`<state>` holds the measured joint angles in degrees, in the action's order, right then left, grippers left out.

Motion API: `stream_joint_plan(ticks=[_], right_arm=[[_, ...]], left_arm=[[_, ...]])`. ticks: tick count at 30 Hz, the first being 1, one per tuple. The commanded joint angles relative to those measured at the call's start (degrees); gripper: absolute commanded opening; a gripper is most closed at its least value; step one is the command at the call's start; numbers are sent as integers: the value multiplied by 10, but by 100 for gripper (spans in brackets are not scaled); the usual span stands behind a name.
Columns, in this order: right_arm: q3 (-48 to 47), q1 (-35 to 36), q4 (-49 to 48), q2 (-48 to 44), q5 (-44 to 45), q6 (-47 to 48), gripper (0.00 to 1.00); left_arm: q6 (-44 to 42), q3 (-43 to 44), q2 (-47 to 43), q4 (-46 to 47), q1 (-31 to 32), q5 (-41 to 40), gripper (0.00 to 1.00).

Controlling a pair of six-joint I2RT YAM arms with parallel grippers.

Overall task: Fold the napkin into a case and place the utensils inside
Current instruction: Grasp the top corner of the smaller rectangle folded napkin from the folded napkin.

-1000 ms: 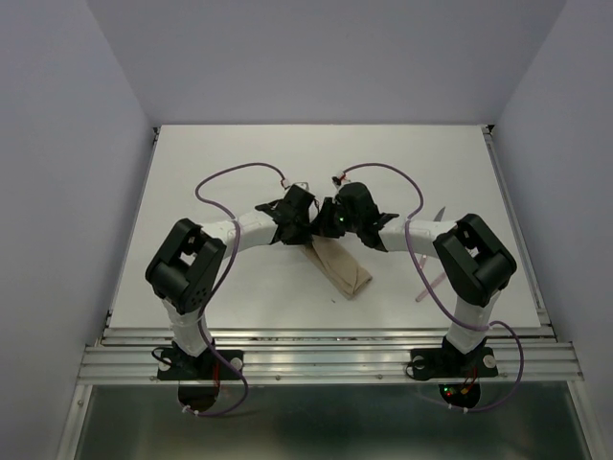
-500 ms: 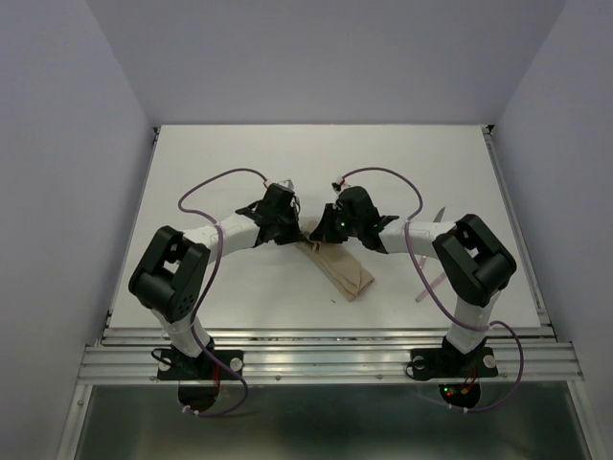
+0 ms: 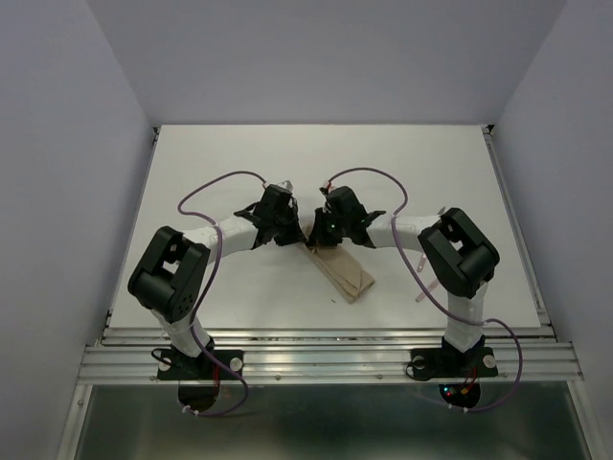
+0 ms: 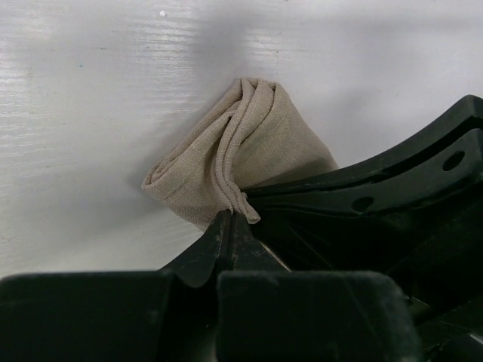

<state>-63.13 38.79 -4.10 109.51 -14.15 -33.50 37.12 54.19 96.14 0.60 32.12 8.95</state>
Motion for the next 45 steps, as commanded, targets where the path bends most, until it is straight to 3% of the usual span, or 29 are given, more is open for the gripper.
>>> stream_joint_plan(ticks=[1, 13, 19, 23, 41, 45], right_arm=[[-34, 11, 63, 34, 25, 19, 1], [-67, 11, 134, 76, 94, 26, 1], [-39, 11, 105, 20, 71, 35, 1], [-39, 11, 100, -8, 55, 38, 11], [-38, 11, 88, -62, 63, 1, 31], [-34, 11, 89, -62, 61, 4, 25]], left_arm=[[8, -4, -35, 32, -3, 15, 0], [7, -11, -41, 47, -4, 26, 0], [0, -18, -41, 48, -7, 24, 0], [-1, -23, -47, 46, -7, 1, 0], [-9, -36, -49, 53, -7, 7, 0], [-9, -34, -49, 53, -7, 7, 0]])
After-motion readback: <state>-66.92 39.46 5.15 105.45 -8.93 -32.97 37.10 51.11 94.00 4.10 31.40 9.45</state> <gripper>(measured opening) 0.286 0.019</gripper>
